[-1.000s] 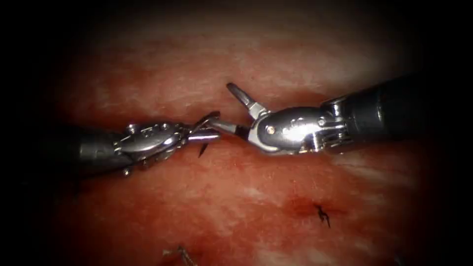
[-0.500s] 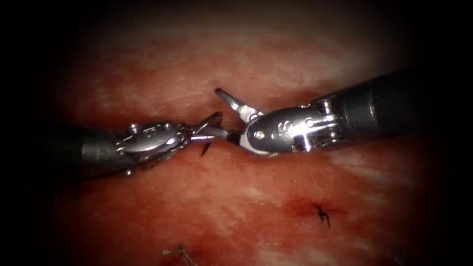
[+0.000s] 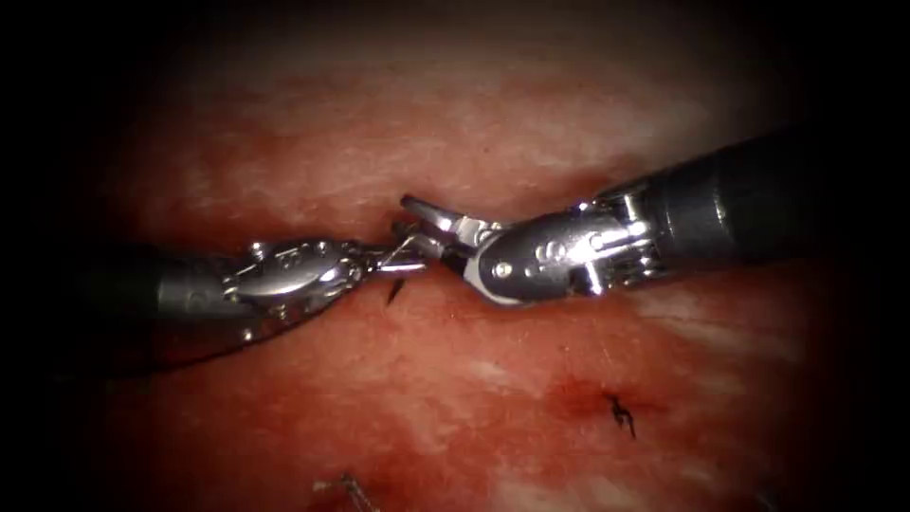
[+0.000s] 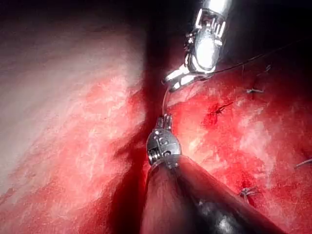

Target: Wound Closure

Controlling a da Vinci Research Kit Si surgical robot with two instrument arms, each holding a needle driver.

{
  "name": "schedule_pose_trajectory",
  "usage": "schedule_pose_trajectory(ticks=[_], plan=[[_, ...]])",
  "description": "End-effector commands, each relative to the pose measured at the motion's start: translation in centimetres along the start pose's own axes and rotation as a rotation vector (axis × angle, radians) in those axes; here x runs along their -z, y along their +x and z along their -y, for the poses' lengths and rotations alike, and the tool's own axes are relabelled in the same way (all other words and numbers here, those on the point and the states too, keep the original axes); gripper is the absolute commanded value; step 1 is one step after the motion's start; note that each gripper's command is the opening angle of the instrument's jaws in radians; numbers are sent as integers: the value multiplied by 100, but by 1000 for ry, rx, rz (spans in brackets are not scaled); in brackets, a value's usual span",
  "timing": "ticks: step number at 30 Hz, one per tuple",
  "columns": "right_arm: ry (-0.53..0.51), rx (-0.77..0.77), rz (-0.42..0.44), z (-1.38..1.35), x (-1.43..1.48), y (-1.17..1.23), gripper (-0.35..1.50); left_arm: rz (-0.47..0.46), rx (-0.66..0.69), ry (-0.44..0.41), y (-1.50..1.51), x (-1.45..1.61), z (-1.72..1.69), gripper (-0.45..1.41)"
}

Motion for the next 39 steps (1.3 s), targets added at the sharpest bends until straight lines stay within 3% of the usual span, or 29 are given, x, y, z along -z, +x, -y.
schedule_pose_trajectory(ticks=[1, 2, 3, 8, 12, 15, 18, 20, 24, 29, 35, 39], plan=[[15, 22, -1, 4, 0, -3, -35, 2, 2, -3, -6, -2, -1, -30], [25, 34, -12, 3, 2, -4, -35, 2, 4, 3, -4, -1, -2, 19], [32, 40, -19, 3, 2, -5, -35, 2, 5, 5, -3, 0, -2, 37], [55, 83, -39, 4, 5, -4, -35, 4, 6, 6, -2, 5, -3, 64], [88, 94, -48, 2, 7, -2, -35, 7, 6, 0, -1, 18, -8, 62], [109, 90, -77, -9, 5, -15, -35, 13, 6, -8, 0, 36, -14, 59], [146, 49, -138, -26, -2, -45, -35, 28, -36, 9, 1, 58, -17, 57], [191, -14, -223, -52, -16, -68, -35, 75, -83, 35, -7, 71, -14, 47], [234, -42, -266, -71, -29, -64, -35, 133, -137, 54, -25, 67, -13, 39], [277, -43, -295, -74, -44, -50, -35, 220, -193, 84, -66, 50, -12, 34], [339, -17, -267, -61, -58, -49, -35, 277, -214, 43, -105, 40, -15, 29], [368, 10, -223, -56, -63, -53, -35, 282, -216, 34, -109, 35, -18, 29]])
